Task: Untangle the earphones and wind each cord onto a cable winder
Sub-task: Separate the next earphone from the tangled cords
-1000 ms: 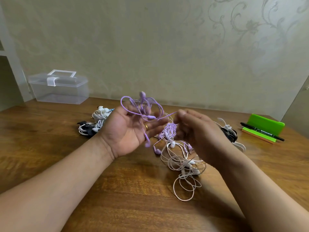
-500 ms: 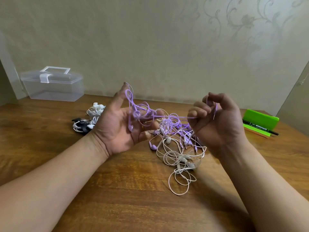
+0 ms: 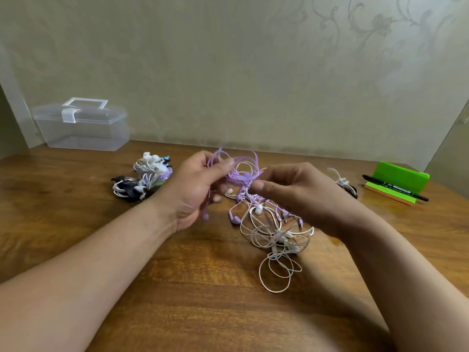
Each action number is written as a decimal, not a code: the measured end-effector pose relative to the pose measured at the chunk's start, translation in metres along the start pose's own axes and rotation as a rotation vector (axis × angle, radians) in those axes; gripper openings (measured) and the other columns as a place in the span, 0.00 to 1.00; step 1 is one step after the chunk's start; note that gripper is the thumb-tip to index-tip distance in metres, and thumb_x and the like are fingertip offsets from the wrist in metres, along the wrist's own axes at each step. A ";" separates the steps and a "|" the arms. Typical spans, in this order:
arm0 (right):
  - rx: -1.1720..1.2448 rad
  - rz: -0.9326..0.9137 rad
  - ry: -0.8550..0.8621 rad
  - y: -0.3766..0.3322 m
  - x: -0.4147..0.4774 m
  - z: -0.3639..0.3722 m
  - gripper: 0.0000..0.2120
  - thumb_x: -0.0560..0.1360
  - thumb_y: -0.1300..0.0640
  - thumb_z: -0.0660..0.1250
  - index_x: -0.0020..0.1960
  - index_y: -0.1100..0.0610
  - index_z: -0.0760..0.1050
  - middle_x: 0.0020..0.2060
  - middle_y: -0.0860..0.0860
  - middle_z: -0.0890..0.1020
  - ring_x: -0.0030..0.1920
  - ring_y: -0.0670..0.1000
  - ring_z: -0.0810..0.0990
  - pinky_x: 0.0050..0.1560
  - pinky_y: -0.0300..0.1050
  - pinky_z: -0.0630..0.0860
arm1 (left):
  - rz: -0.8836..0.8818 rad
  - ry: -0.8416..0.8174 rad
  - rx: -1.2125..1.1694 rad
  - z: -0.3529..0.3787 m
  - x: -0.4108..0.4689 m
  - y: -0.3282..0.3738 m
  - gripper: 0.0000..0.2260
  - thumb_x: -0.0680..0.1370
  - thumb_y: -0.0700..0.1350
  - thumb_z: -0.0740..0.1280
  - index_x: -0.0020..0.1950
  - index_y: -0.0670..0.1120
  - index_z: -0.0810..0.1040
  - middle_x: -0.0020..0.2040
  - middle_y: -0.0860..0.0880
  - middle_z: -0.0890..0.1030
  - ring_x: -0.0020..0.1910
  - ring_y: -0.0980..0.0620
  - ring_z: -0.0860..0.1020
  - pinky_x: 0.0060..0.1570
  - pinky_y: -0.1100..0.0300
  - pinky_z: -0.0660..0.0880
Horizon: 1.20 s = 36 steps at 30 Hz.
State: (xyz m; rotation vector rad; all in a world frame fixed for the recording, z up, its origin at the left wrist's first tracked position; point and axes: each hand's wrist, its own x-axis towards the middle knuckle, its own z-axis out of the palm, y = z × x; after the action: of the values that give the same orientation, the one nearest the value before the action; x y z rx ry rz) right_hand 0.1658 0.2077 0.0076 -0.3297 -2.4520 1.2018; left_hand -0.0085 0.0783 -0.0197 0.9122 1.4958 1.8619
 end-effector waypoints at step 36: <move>0.536 -0.047 0.257 0.003 0.002 -0.018 0.21 0.78 0.51 0.64 0.31 0.54 0.60 0.25 0.53 0.66 0.28 0.53 0.56 0.31 0.49 0.52 | 0.051 -0.015 -0.224 0.003 -0.008 0.015 0.13 0.83 0.43 0.58 0.40 0.43 0.73 0.37 0.45 0.82 0.23 0.50 0.66 0.34 0.56 0.71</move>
State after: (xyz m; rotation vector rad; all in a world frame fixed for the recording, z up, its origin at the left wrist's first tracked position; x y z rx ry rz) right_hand 0.1721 0.2229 0.0159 -0.2476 -1.8263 1.6190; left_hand -0.0020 0.0711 -0.0059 0.8626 1.2344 2.0065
